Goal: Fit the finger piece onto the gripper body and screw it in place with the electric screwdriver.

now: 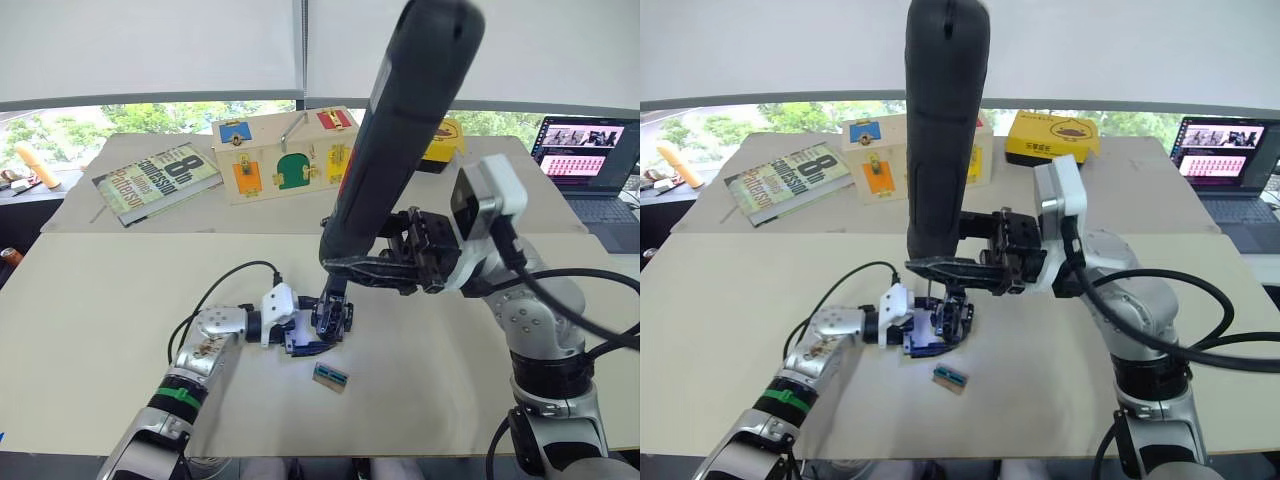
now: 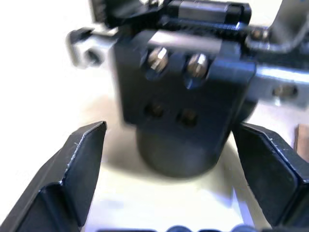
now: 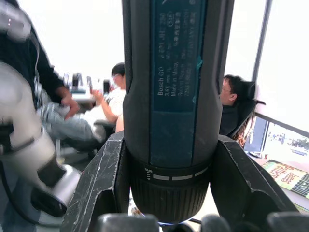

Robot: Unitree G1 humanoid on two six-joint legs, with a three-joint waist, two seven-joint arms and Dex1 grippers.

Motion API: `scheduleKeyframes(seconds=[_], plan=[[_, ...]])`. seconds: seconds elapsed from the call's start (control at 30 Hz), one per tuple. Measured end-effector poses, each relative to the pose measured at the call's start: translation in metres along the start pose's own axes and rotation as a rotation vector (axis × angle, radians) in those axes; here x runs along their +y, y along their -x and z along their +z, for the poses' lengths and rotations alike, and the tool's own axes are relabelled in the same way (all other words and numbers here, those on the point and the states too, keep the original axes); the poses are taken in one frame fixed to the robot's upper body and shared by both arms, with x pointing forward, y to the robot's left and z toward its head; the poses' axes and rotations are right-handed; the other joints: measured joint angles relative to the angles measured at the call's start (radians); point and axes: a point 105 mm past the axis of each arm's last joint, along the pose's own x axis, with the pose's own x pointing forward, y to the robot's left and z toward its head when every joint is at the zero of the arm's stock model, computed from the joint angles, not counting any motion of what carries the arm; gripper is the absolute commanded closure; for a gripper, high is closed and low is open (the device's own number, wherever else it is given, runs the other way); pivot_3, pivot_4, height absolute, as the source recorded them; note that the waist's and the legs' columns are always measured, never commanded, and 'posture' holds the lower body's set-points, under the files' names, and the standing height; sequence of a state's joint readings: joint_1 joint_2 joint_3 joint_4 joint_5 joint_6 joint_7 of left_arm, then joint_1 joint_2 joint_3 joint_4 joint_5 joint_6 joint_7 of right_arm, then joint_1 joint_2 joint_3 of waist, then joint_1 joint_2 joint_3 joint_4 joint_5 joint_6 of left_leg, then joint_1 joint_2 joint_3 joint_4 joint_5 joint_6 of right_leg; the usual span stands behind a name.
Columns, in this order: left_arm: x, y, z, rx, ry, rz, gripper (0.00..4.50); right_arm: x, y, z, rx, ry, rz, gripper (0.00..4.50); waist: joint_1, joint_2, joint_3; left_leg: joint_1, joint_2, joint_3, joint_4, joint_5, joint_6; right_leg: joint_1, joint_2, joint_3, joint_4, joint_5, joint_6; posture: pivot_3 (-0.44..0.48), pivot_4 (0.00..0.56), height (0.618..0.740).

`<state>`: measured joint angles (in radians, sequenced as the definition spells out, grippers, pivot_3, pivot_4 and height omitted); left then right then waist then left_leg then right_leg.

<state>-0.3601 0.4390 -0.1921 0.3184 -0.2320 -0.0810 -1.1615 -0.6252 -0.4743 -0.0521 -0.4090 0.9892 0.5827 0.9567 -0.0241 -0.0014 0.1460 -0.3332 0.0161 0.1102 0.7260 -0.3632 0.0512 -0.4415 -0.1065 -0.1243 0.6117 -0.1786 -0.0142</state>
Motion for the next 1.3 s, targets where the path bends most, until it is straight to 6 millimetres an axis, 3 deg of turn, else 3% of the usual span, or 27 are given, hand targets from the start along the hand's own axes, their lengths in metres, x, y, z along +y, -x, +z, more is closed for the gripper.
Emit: scheduleKeyframes(seconds=[0.23,0.4,0.53,0.63,0.77,0.97,1.13,1.3], plan=[[-0.006,0.076,-0.013,0.06,0.022,0.037,0.05,0.003,0.032,0.011,0.087,0.048,-0.102,2.6,0.009,0.001,0.001,-0.004,-0.002,0.002,-0.005,0.0,0.0,-0.007,0.0,0.0,-0.001,-0.001,0.0,0.0,0.15,0.74],[-0.006,0.127,-0.007,0.077,-0.006,0.108,0.05,0.006,0.078,0.0,0.213,0.078,-0.269,2.6,0.027,0.001,0.004,-0.016,-0.003,0.003,0.0,0.0,0.0,-0.016,0.005,-0.002,-0.001,0.0,0.001,0.0,0.15,0.74],[-0.011,0.147,-0.004,0.111,-0.013,0.12,0.05,0.013,0.105,-0.004,0.248,0.136,-0.389,2.6,0.034,0.001,0.004,-0.016,-0.003,0.003,0.0,0.0,0.0,-0.015,0.008,-0.001,-0.001,0.0,0.002,0.0,0.15,0.74],[-0.015,0.163,-0.009,0.139,0.016,0.166,0.05,0.026,0.129,-0.022,0.29,0.111,-0.492,2.6,0.035,0.001,0.005,-0.015,-0.002,0.004,0.0,0.0,0.0,-0.015,0.01,0.001,-0.001,-0.001,0.003,0.0,0.15,0.74],[-0.022,0.162,-0.012,0.133,0.033,0.166,0.05,0.03,0.134,-0.027,0.307,0.127,-0.518,2.6,0.029,0.003,0.006,-0.013,-0.002,0.007,0.001,0.0,-0.001,-0.014,0.01,0.005,0.0,-0.001,0.003,0.0,0.15,0.74],[-0.034,0.128,-0.002,0.08,0.041,0.067,0.05,0.029,0.119,-0.011,0.259,0.195,-0.477,2.6,0.03,0.002,0.006,-0.011,-0.002,0.006,0.001,0.001,-0.002,-0.014,0.011,0.006,0.001,0.0,0.001,0.0,0.15,0.74],[-0.041,0.103,0.012,0.075,0.008,-0.041,0.05,0.045,0.087,0.004,0.216,0.183,-0.32,2.6,0.034,0.003,0.006,-0.011,-0.001,0.006,0.001,0.001,-0.002,-0.014,0.012,0.005,0.001,0.0,0.0,0.0,0.15,0.74],[-0.053,0.087,0.01,0.096,0.002,-0.139,0.05,0.064,0.06,-0.007,0.184,0.117,-0.179,2.6,0.033,0.002,0.006,-0.011,-0.002,0.006,0.001,0.001,-0.002,-0.013,0.012,0.005,0.001,0.0,0.0,0.0,0.15,0.74]])
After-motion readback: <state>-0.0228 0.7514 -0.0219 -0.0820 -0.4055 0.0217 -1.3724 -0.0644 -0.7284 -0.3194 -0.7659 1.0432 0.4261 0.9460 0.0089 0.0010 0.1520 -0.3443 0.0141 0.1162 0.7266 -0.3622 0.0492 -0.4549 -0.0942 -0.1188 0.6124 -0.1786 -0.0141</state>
